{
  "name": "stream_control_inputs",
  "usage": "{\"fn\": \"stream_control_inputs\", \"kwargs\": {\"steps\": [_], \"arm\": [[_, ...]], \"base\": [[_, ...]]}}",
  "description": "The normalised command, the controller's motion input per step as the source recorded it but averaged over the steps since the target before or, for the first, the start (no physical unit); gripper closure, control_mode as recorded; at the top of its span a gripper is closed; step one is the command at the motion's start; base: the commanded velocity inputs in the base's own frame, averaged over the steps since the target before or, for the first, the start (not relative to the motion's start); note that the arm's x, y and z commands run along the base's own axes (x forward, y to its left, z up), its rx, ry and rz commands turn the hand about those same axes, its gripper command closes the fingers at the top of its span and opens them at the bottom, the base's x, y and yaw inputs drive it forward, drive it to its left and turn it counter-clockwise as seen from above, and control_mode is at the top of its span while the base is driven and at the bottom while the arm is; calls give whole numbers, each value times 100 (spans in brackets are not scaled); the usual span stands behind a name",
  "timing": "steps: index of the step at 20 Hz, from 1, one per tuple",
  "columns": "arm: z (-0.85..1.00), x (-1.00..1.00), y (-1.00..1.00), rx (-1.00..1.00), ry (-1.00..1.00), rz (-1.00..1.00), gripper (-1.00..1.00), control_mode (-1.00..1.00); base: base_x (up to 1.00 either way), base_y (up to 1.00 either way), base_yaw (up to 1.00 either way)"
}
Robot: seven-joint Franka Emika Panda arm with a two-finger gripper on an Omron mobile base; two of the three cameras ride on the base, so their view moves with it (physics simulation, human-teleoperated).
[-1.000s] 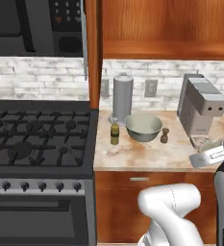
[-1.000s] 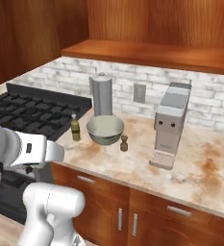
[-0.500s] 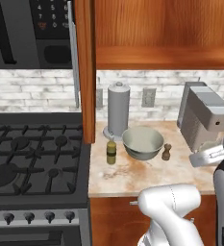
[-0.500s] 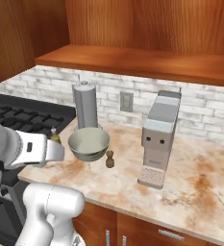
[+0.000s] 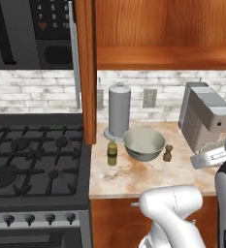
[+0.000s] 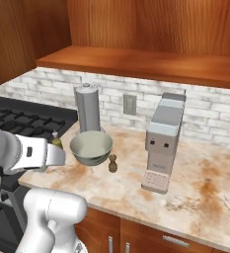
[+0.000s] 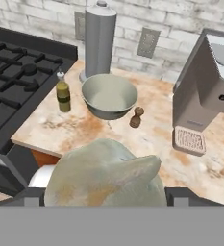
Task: Retrieve the bottle and the shaker from the cabinet and place them next to the mixing bowl on the counter. Then add garlic from the fridge to the mixing bowl.
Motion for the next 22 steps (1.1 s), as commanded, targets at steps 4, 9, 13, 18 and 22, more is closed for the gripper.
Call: {"fn": "stream_control_inputs", "kwargs": {"steps": [4,9,13,18,22], "arm": [[-1,59,54,-1,0,-4,100,-100],[-4,68,43,0,-1,-2,100,-100],[-10,45,1,3,-5,1,100,-100],[-31,93,-43,3,11,0,100,-100],[-6,92,-48,0,18,0,100,-100]], "base": [[0,0,0],[0,0,0],[0,0,0],[0,0,0],[0,0,0]]}}
